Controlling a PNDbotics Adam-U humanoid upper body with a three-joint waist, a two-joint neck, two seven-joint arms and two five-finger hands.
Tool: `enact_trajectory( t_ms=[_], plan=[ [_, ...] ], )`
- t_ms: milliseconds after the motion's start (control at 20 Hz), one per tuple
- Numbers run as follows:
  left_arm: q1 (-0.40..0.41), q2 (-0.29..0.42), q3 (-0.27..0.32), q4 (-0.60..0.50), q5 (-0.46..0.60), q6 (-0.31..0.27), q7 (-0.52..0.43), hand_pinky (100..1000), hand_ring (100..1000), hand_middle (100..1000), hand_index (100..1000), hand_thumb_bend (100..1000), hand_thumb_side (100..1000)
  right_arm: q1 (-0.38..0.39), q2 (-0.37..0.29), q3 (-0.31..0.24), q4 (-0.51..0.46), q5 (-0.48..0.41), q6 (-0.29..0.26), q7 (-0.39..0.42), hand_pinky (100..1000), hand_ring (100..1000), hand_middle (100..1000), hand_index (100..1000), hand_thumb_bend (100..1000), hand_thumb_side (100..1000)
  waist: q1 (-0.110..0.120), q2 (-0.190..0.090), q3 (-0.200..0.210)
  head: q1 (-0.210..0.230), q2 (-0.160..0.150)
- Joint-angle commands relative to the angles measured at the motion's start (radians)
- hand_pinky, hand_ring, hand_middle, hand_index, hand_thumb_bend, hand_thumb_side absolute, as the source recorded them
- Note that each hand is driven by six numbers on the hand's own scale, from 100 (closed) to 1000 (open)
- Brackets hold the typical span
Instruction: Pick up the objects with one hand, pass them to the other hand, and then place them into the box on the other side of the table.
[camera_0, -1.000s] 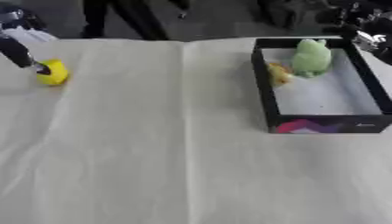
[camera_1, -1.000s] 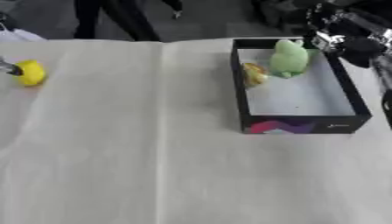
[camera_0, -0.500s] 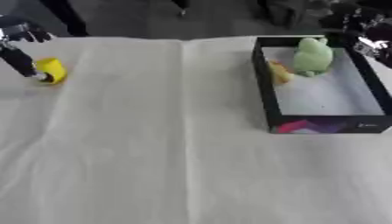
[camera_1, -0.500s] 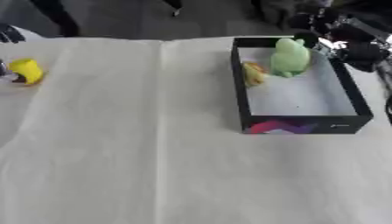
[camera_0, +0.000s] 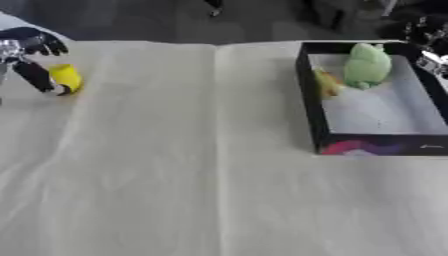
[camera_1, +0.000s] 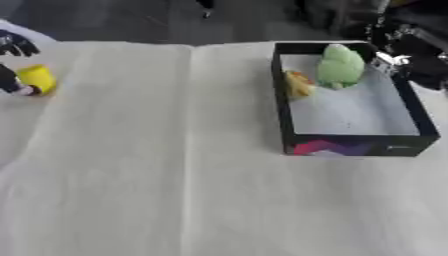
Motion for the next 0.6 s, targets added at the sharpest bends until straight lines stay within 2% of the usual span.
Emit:
enact_trajectory(
  t_ms=[50,600],
  plan=[
    [-0.013,0.039,0.008,-0.008,-0.019,0.014,0.007,908,877,780,857,505,100,-0.02,-0.022,-0.013,-0.004,0.005,-0.007,0.0,1000,1000,881,1000,100,341,-0.001,-0.019,-0.003,0.008,-0.02],
    [-0.002,0.044,0.01,0.001,-0.094,0.063,0.02,900,873,778,864,505,100,-0.023,-0.019,-0.013,0.003,0.01,-0.019,0.001,1000,1000,880,1000,100,331,-0.005,-0.006,-0.014,0.019,-0.03]
  ],
)
